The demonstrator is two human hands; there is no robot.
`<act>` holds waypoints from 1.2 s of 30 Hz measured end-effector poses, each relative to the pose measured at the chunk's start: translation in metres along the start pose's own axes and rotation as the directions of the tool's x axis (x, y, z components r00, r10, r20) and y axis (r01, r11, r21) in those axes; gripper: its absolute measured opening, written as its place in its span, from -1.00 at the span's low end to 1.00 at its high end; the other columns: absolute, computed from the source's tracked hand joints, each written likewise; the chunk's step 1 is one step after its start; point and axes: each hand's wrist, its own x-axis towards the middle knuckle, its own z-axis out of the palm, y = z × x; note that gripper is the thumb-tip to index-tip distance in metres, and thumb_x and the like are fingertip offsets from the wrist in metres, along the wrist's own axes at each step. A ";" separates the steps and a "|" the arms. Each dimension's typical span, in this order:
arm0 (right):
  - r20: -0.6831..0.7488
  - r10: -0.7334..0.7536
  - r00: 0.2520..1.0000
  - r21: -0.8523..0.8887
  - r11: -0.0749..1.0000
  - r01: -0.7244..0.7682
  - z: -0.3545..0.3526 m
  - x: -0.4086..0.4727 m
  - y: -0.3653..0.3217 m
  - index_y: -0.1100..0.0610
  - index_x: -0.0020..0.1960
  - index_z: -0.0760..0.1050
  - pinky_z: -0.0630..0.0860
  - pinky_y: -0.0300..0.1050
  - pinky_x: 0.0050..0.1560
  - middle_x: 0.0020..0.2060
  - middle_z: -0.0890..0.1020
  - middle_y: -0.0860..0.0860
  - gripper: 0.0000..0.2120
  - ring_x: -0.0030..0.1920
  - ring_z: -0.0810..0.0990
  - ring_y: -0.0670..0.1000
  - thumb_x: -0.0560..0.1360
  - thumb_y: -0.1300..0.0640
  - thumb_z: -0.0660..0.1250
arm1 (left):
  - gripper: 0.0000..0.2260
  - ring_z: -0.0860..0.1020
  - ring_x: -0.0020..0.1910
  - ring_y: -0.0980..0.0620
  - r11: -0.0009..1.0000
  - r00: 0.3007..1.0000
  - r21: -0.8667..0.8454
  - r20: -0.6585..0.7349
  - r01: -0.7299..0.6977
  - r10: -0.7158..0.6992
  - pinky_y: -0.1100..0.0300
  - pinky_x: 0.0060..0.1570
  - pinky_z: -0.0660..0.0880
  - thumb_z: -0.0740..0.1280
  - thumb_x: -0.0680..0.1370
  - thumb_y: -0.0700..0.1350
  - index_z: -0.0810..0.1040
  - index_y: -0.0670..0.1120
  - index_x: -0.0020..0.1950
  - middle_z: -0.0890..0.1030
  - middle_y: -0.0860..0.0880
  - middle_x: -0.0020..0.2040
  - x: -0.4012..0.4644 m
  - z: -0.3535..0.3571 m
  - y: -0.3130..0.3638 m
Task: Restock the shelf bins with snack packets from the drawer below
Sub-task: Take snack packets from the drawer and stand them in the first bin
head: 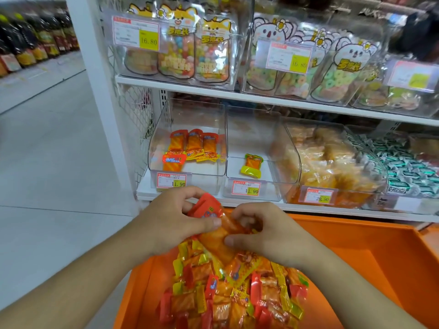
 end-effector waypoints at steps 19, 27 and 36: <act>-0.208 -0.003 0.978 -0.104 0.994 -0.019 0.002 0.035 -0.022 -0.24 0.50 0.35 0.53 -0.10 0.31 0.29 0.57 -0.29 -0.49 0.28 0.52 -0.24 0.60 -0.11 0.40 | -0.76 0.75 -0.06 -0.09 0.970 0.964 -0.244 -0.261 -0.018 -0.048 -0.17 0.07 0.67 0.50 0.55 -0.18 0.62 0.00 0.19 0.77 -0.06 -0.04 0.035 -0.017 0.016; -0.126 -0.127 0.984 -0.479 0.876 0.051 -0.021 0.093 -0.003 -0.09 0.69 0.01 0.07 -0.21 0.61 0.65 0.05 -0.23 -0.18 0.63 0.00 -0.20 0.59 0.10 0.39 | -0.74 0.68 -0.10 0.05 0.999 0.914 0.020 -0.404 -0.042 0.046 0.10 -0.07 0.62 0.52 0.52 -0.18 0.57 0.07 0.12 0.70 0.03 -0.05 0.138 -0.060 0.018; -0.145 -0.218 0.965 -0.516 0.849 0.114 -0.020 0.103 0.025 -0.17 0.67 0.04 -0.15 -0.57 0.39 0.61 0.00 -0.38 -0.20 0.59 -0.08 -0.33 0.57 0.10 0.37 | -0.72 0.68 -0.04 -0.02 0.903 0.970 0.378 -0.203 0.205 -0.135 0.04 0.09 0.63 0.60 0.42 -0.14 0.64 -0.07 0.08 0.73 -0.04 -0.02 0.221 -0.059 -0.030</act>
